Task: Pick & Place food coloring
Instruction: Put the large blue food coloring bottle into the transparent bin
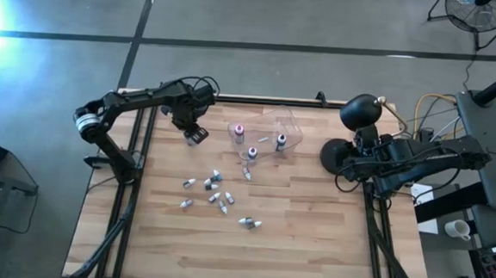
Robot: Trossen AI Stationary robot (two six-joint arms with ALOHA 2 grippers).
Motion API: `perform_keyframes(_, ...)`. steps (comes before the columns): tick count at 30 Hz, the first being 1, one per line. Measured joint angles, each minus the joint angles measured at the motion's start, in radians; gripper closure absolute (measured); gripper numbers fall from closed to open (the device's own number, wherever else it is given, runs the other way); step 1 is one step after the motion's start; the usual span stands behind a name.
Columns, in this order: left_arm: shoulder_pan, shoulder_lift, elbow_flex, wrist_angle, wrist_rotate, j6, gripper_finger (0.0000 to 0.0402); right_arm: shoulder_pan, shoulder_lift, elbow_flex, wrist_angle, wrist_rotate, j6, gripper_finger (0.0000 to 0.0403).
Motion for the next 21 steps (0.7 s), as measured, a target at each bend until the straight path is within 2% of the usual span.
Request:
perform_keyframes(5, -0.030, 0.001, 0.168, -0.099, -0.019, 0.018, 0.0308, 0.000, 0.000, 0.000, 0.001, 0.000, 0.002, 0.0227)
perform_keyframes(11, -0.086, 0.056, 0.515, -0.263, -0.045, 0.028, 0.0308, 0.000, 0.000, 0.000, 0.002, 0.000, 0.020, 0.0227)
perform_keyframes(14, -0.126, 0.119, 0.687, -0.332, -0.044, 0.031, 0.0308, 0.000, 0.000, 0.000, 0.002, 0.000, 0.020, 0.0227)
perform_keyframes(21, -0.252, 0.348, 1.028, -0.359, -0.045, 0.101, 0.0308, 0.000, 0.000, -0.002, 0.003, 0.000, 0.020, 0.0227)
